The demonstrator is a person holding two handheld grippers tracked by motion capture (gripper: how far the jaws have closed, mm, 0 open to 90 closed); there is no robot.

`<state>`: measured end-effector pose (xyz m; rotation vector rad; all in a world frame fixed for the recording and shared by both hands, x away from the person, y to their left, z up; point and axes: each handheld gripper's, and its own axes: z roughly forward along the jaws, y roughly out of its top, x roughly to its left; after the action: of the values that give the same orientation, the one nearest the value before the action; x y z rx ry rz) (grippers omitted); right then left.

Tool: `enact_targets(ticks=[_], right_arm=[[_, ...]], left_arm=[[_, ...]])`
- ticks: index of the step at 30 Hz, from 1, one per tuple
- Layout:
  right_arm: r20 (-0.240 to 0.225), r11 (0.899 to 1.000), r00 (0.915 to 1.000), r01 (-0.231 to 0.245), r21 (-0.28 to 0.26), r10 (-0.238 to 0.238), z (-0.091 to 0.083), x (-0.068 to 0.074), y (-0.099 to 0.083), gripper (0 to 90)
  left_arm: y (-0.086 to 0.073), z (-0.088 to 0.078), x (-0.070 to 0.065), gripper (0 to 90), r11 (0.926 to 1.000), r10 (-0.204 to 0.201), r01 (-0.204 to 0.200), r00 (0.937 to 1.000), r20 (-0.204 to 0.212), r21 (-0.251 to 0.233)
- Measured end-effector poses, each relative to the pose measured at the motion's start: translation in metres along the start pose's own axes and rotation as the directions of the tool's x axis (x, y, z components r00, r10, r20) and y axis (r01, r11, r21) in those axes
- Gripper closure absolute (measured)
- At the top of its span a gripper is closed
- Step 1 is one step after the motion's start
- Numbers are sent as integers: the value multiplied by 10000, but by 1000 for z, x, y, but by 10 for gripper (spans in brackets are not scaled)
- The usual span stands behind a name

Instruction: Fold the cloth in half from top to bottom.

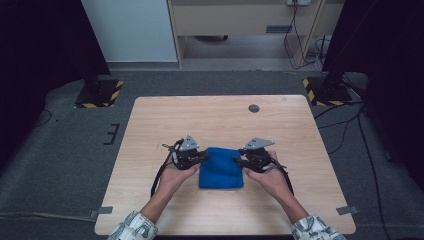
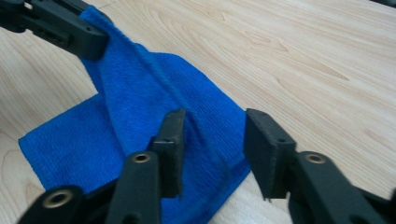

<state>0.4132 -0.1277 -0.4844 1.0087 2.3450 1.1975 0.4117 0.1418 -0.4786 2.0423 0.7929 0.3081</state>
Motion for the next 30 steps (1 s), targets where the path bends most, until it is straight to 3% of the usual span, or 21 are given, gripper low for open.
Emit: enact_targets(ticks=[8, 12, 16, 20, 25, 30], right_arm=[[144, 9995, 9999, -73, -318, 77, -10, 1, 4, 510], [301, 9999, 9995, 13, -108, -9, -6, 0, 4, 498], [331, 9999, 9994, -122, 53, 120, 1, 0, 1, 492], [322, 9997, 9993, -172, 171, 166, 4, 3, -3, 488], [350, 9996, 9993, -129, 237, 121, 4, 5, -5, 480], [302, 9996, 9995, -118, 274, 110, 7, 7, -7, 475]], left_arm=[[-17, -3, -12, 751, 9994, 281, -286, 9992, 268, 171], [-23, -7, -16, 698, 9992, 361, -367, 9987, 356, 157], [-32, -13, -23, 581, 9982, 537, -547, 9977, 412, 231], [-38, -26, -25, 497, 9987, 514, -513, 9977, 432, -23], [-38, -44, -25, 458, 9974, 367, -334, 9980, 515, -638], [-33, -51, -14, 458, 9940, -25, 38, 9999, 121, -1092]])
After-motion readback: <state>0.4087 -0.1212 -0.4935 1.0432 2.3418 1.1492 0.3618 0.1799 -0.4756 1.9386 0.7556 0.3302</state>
